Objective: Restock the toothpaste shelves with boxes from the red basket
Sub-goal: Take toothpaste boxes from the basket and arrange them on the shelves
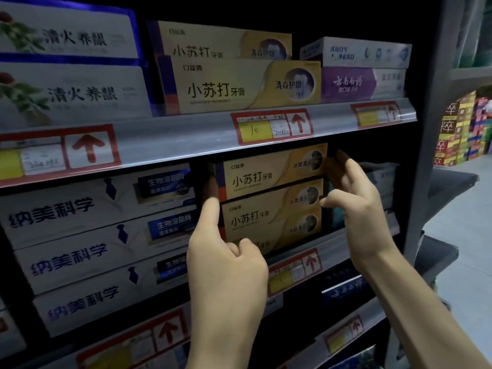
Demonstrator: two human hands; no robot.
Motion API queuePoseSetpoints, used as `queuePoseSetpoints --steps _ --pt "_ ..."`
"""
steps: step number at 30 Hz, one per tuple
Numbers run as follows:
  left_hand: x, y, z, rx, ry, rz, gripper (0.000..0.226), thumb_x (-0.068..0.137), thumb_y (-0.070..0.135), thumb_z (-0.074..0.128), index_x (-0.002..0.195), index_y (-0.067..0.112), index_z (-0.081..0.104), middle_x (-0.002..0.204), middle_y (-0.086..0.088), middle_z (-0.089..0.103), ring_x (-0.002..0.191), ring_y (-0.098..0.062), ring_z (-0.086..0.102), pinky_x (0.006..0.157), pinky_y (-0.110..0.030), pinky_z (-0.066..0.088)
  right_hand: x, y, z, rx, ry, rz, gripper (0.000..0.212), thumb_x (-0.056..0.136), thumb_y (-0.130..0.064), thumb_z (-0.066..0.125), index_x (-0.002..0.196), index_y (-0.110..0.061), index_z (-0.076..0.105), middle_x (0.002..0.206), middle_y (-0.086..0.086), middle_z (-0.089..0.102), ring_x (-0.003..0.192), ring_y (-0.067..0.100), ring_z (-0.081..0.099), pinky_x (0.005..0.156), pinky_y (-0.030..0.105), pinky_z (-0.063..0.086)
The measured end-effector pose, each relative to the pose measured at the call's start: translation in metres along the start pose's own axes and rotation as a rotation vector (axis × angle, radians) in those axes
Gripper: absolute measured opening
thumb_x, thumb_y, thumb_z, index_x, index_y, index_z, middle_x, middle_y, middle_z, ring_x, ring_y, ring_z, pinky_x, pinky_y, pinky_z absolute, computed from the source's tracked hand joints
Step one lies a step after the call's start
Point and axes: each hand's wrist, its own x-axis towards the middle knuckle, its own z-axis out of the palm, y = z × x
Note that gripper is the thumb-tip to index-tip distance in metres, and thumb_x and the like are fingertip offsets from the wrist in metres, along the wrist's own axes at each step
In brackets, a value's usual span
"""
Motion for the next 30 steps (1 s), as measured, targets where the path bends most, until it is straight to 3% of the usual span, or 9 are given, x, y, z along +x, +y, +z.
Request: queuePoseSetpoints --steps 2,4,11,17,21,23,26,28,30 --pt "0.004 -0.007 0.002 0.044 0.035 0.015 0.073 0.097 -0.006 0.057 0.153 0.037 0.038 0.117 0.032 0.062 0.091 0.008 0.064 0.083 -0.011 0.055 0.002 0.003 0.002 -0.015 -0.005 -0.002 0.057 0.080 -0.002 0.054 0.125 -0.036 0.059 0.111 -0.027 0.072 0.110 -0.007 0.064 0.088 0.016 0.053" --pt "0.006 -0.013 0.005 0.089 0.067 0.037 0.058 0.097 0.003 0.060 0.144 0.035 0.048 0.124 0.018 0.063 0.092 -0.002 0.065 0.088 -0.025 0.059 0.001 0.004 0.004 -0.003 0.004 -0.025 0.057 0.088 0.012 0.049 0.108 -0.041 0.057 0.092 -0.036 0.070 0.093 -0.013 0.065 0.073 0.008 0.051" --pt "0.006 -0.021 0.011 0.123 0.060 0.033 0.056 0.099 0.014 0.059 0.148 0.035 0.041 0.129 0.014 0.059 0.115 -0.011 0.060 0.100 -0.032 0.054 -0.004 0.007 0.010 -0.040 0.081 -0.038 0.052 0.078 -0.011 0.051 0.127 -0.028 0.061 0.117 -0.010 0.071 0.112 0.006 0.066 0.096 0.030 0.056" --pt "0.005 -0.021 0.010 0.132 0.036 0.006 0.057 0.099 0.014 0.059 0.150 0.034 0.042 0.129 0.015 0.060 0.093 0.013 0.058 0.061 -0.003 0.047 -0.008 0.000 0.014 -0.047 0.073 -0.022 0.054 0.078 -0.015 0.053 0.131 -0.022 0.061 0.118 -0.008 0.071 0.112 0.006 0.065 0.102 0.037 0.054" --pt "0.005 -0.022 0.008 0.139 0.042 0.002 0.056 0.099 0.015 0.059 0.151 0.027 0.042 0.137 0.010 0.059 0.090 0.018 0.055 0.061 0.001 0.045 -0.008 -0.002 0.015 -0.064 0.085 0.027 0.062 0.077 -0.020 0.055 0.138 -0.020 0.057 0.128 -0.004 0.068 0.125 0.014 0.060 0.109 0.048 0.049" --pt "0.005 -0.023 0.007 0.120 0.040 0.004 0.054 0.099 0.014 0.060 0.149 0.024 0.044 0.134 0.010 0.061 0.085 0.014 0.057 0.059 0.002 0.043 -0.009 -0.002 0.016 -0.064 0.090 0.048 0.071 0.076 -0.024 0.056 0.147 -0.019 0.051 0.140 0.000 0.062 0.137 0.021 0.052 0.114 0.053 0.044" --pt "-0.002 -0.018 0.002 0.075 0.039 0.017 0.055 0.100 0.012 0.059 0.150 0.029 0.044 0.091 0.016 0.067 0.058 -0.003 0.059 0.053 -0.010 0.049 -0.011 -0.002 0.015 -0.052 0.104 0.062 0.072 0.084 -0.014 0.059 0.154 -0.020 0.043 0.152 -0.003 0.053 0.144 0.016 0.044 0.120 0.043 0.037" --pt "-0.011 -0.015 -0.003 0.040 0.049 0.011 0.066 0.100 0.012 0.059 0.157 0.033 0.034 0.076 0.019 0.066 0.048 0.003 0.055 0.053 -0.008 0.047 -0.014 -0.007 0.013 -0.030 0.126 0.080 0.073 0.091 -0.004 0.059 0.158 -0.020 0.036 0.158 -0.004 0.045 0.148 0.013 0.037 0.120 0.035 0.033" --pt "-0.019 -0.015 -0.010 -0.044 0.074 0.003 0.066 0.099 0.009 0.061 0.154 0.036 0.037 0.078 0.029 0.071 0.061 0.021 0.058 0.065 -0.003 0.048 -0.019 -0.015 0.009 -0.004 0.143 0.083 0.072 0.091 0.000 0.058 0.158 -0.022 0.038 0.156 -0.007 0.044 0.146 0.010 0.037 0.118 0.032 0.033"
